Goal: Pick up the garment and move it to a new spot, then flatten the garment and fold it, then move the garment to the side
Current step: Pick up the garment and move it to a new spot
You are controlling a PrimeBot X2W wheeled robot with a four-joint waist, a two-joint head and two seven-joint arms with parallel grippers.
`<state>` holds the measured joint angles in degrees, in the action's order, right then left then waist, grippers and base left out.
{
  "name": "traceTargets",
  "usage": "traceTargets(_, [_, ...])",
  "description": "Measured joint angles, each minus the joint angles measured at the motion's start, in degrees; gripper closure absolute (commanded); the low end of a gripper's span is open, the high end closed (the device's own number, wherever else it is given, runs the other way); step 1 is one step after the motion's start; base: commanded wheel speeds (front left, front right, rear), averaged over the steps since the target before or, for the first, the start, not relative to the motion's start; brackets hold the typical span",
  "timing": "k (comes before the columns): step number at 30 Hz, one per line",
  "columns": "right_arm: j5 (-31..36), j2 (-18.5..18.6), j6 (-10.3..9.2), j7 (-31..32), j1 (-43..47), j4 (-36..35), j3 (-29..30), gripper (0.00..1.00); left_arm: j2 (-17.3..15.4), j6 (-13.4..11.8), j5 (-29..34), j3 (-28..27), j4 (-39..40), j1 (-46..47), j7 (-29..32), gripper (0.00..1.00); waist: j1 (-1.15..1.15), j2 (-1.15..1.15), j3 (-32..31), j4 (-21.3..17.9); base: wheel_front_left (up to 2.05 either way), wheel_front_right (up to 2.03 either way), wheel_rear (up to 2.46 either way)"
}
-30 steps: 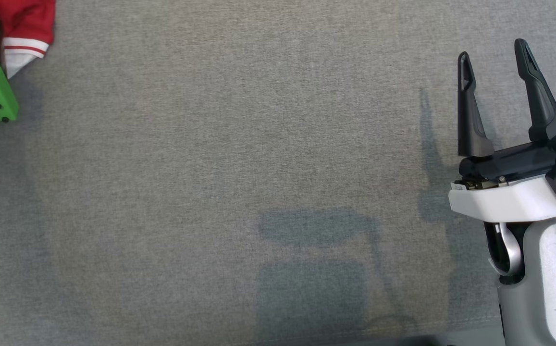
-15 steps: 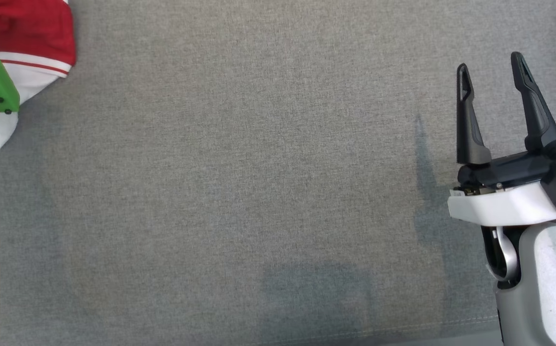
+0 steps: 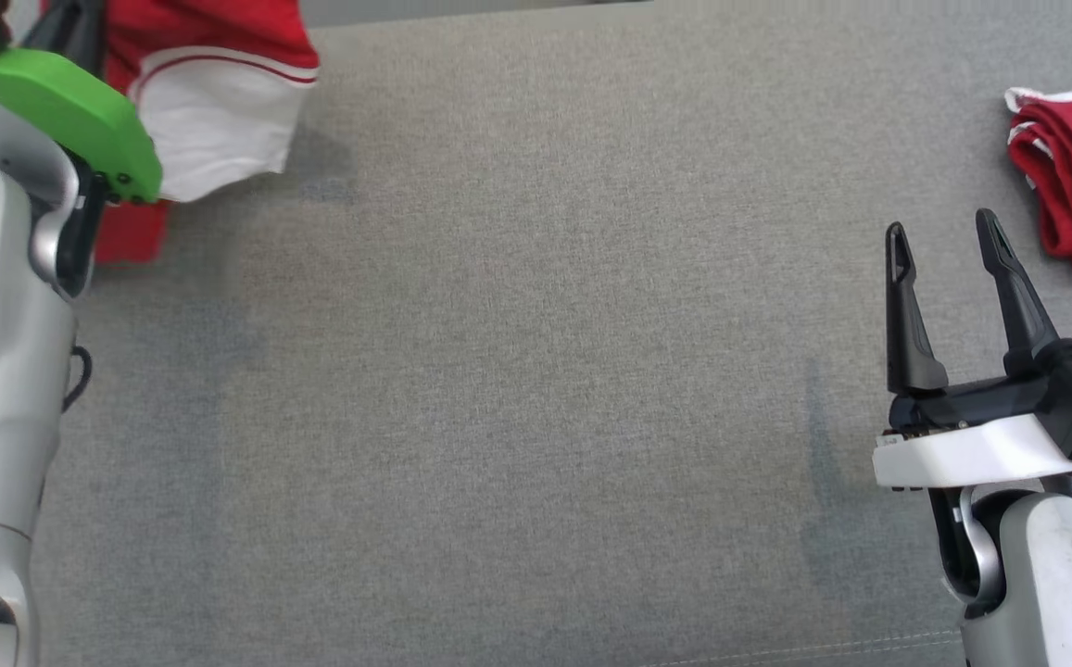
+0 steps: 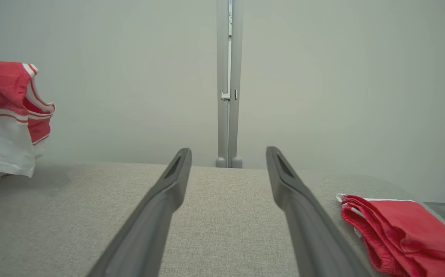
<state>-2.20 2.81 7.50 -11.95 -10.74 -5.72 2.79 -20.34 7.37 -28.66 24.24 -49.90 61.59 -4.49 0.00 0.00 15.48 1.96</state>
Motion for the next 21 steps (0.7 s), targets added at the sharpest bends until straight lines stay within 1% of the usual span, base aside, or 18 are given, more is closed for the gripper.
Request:
traceTargets(4, [-0.7,0.0,-0.01,-0.2,1.5,0.3,0.4,0.00,1.2,0.0,-2.8,2.9,5.1,-2.8,1.1,1.00,0.00,0.00,-3.3,-0.1,0.00,0.00,0.00])
traceTargets(8, [-1.1,0.0,-0.01,-0.3,3.1,0.4,1.0,0.00,2.3,0.0,-4.5,4.6,10.4,-6.1,1.7,1.00,0.00,0.00,-6.2,-0.3,0.00,0.00,0.00])
traceTargets(10, [-1.2,0.0,0.00,-0.4,3.8,0.4,1.2,0.00,3.6,0.0,-5.1,5.6,13.1,-8.4,2.2,1.00,0.00,0.00,-7.4,-0.4,0.00,0.00,0.00])
traceTargets(14, [-1.7,0.0,-0.01,-0.5,5.0,0.3,1.4,0.00,7.7,-0.4,-6.7,7.6,18.1,-13.3,3.5,1.00,0.00,0.00,-8.8,-1.0,0.00,0.00,0.00])
traceTargets(15, [-1.7,0.0,-0.01,-0.5,5.0,0.3,1.4,0.00,7.7,-0.4,-6.7,7.6,18.1,-13.3,3.5,1.00,0.00,0.00,-8.8,-1.0,0.00,0.00,0.00])
traceTargets(18, [-2.3,0.0,-0.01,-0.5,5.2,0.3,0.9,0.00,11.1,-1.5,-7.1,9.7,20.1,-17.2,3.7,1.00,0.00,0.00,-9.0,-1.9,0.00,0.00,0.00])
traceTargets(21, [-2.8,0.0,-0.01,-0.6,5.1,0.5,0.3,0.00,14.2,-2.6,-7.1,11.6,20.1,-19.9,3.2,1.00,0.00,0.00,-8.7,-3.0,0.00,0.00,0.00])
